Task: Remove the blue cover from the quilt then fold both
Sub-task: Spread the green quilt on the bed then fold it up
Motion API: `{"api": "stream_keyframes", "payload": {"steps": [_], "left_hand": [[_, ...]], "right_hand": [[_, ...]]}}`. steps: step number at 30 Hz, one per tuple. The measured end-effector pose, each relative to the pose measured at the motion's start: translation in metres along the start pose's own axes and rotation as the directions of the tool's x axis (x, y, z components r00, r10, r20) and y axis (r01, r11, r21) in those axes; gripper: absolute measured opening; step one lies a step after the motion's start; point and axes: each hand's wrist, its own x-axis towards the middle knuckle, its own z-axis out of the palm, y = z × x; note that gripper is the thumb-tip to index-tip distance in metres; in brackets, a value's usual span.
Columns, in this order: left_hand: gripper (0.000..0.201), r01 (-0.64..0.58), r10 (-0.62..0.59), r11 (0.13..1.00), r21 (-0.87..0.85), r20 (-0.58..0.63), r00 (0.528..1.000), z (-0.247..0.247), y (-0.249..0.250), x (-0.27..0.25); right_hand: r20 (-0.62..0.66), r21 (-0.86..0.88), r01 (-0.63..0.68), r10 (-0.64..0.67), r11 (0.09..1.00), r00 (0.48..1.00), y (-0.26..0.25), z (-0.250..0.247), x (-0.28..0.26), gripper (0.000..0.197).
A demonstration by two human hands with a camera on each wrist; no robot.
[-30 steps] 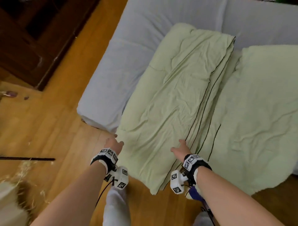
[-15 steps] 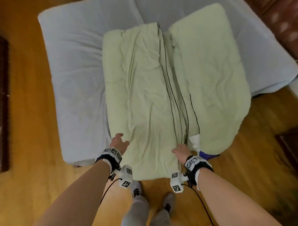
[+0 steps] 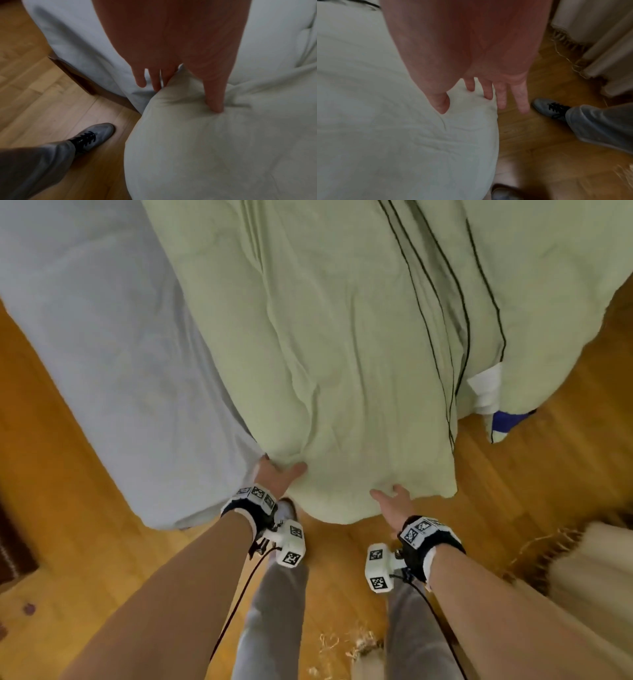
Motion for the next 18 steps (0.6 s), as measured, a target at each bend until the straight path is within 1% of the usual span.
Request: {"api": "stream_keyframes", "payload": {"steps": [1, 2, 5, 7, 8, 10, 11, 13, 14, 15, 17, 18], "left_hand": [[0.117, -0.016, 0.017, 0.999, -0.033, 0.035, 0.999, 0.002, -0.004, 0.010], [0.114, -0.036, 0.040, 0.997, -0.061, 0.071, 0.997, 0.004, -0.005, 0.015], [0.082, -0.036, 0.070, 0.987, -0.154, 0.216, 0.974, 0.008, -0.003, 0.014], [0.069, 0.014, 0.035, 0.980, -0.199, 0.241, 0.970, 0.005, 0.009, 0.001], [0.058, 0.032, 0.026, 0.972, -0.232, 0.245, 0.969, 0.003, 0.015, -0.007], [0.029, 0.084, -0.007, 0.954, -0.288, 0.259, 0.966, -0.004, 0.029, -0.026], [0.021, 0.128, -0.038, 0.941, -0.312, 0.278, 0.960, -0.006, 0.036, -0.036], [0.016, 0.209, -0.079, 0.903, -0.375, 0.333, 0.940, -0.010, 0.051, -0.058], [0.016, 0.214, -0.074, 0.894, -0.393, 0.342, 0.937, -0.012, 0.059, -0.070], [0.015, 0.209, -0.069, 0.888, -0.409, 0.331, 0.941, -0.015, 0.068, -0.082], [0.018, 0.188, -0.070, 0.882, -0.432, 0.275, 0.959, -0.020, 0.081, -0.101], [0.024, 0.170, -0.060, 0.881, -0.441, 0.252, 0.966, -0.022, 0.087, -0.110]], "right_hand": [[-0.038, 0.053, -0.008, 0.010, 0.999, 0.999, 0.003, 0.012, 0.004, 0.084], [-0.067, 0.110, -0.023, 0.030, 0.994, 0.997, 0.004, 0.022, 0.003, 0.088], [-0.080, 0.274, -0.115, 0.142, 0.955, 0.987, 0.010, 0.039, -0.003, 0.093], [-0.078, 0.385, -0.145, 0.189, 0.912, 0.979, 0.017, 0.040, -0.013, 0.091], [-0.062, 0.417, -0.161, 0.205, 0.895, 0.977, 0.022, 0.040, -0.019, 0.095], [0.035, 0.478, -0.223, 0.235, 0.850, 0.971, 0.038, 0.041, -0.029, 0.117], [0.113, 0.544, -0.275, 0.255, 0.793, 0.960, 0.045, 0.043, -0.034, 0.126], [0.246, 0.668, -0.350, 0.250, 0.656, 0.937, 0.054, 0.050, -0.043, 0.138], [0.297, 0.727, -0.374, 0.227, 0.576, 0.927, 0.048, 0.051, -0.058, 0.142], [0.352, 0.782, -0.396, 0.183, 0.482, 0.918, 0.041, 0.052, -0.070, 0.138], [0.442, 0.853, -0.441, 0.061, 0.279, 0.895, 0.035, 0.053, -0.083, 0.113], [0.490, 0.859, -0.477, -0.030, 0.185, 0.871, 0.035, 0.049, -0.091, 0.108]]}}
